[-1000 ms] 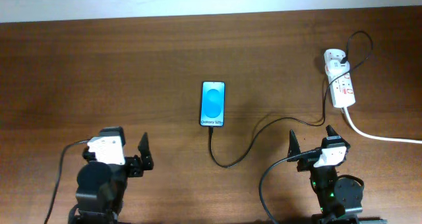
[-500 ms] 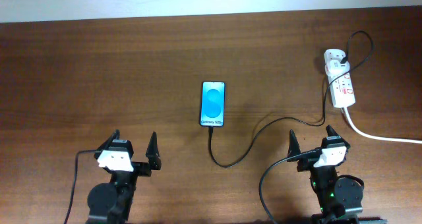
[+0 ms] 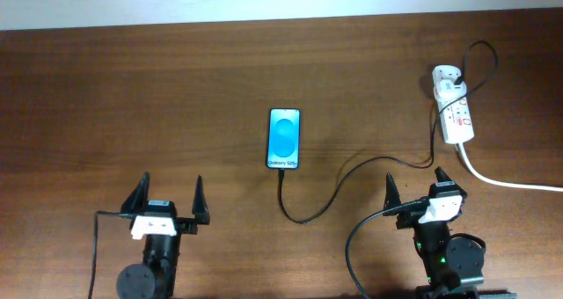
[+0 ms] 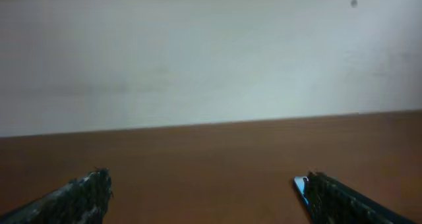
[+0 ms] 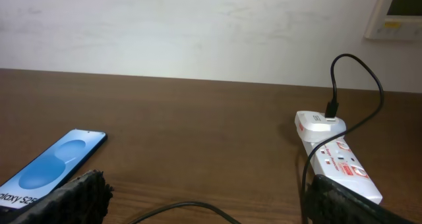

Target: Plug charger to phone and switch on socket

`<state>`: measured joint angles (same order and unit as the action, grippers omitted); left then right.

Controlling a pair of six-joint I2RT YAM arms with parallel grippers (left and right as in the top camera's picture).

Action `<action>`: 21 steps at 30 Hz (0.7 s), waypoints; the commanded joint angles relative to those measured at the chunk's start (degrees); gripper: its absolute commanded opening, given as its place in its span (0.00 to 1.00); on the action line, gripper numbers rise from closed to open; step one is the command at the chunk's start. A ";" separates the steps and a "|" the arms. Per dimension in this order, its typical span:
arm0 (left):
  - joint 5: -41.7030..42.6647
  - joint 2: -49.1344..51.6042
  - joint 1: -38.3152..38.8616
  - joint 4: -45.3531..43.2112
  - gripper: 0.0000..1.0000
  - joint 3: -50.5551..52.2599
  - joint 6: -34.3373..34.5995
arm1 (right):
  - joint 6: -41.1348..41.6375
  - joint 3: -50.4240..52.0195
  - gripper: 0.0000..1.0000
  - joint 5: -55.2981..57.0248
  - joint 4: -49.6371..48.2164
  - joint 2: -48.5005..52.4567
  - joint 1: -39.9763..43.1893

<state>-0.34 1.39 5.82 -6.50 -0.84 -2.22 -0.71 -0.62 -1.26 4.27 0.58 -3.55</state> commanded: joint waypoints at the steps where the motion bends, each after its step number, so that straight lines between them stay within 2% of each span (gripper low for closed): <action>1: 0.48 -1.11 -2.05 -0.31 0.99 0.37 2.89 | -0.37 0.31 0.98 0.68 0.31 -0.39 -0.57; 5: -0.13 -1.11 -2.62 3.80 0.99 0.37 7.96 | -0.37 0.31 0.98 0.66 0.33 -0.39 -0.57; 8: -2.54 -1.11 -2.62 11.19 0.99 0.37 13.53 | -0.37 0.31 0.98 0.68 0.33 -0.37 -0.57; 13: -2.64 -1.11 -2.62 11.08 0.99 0.37 13.18 | -0.37 0.31 0.98 0.68 0.33 -0.39 -0.57; 16: -0.44 -1.11 -2.62 11.34 0.99 0.35 5.09 | -0.37 0.31 0.98 0.68 0.31 -0.39 -0.57; 21: -0.50 -1.11 -2.62 11.37 0.99 0.35 3.41 | -0.37 0.31 0.98 0.68 0.33 -0.39 -0.57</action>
<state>-1.63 0.62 3.55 4.49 -0.67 3.29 -0.69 -0.62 -1.26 4.27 0.58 -3.55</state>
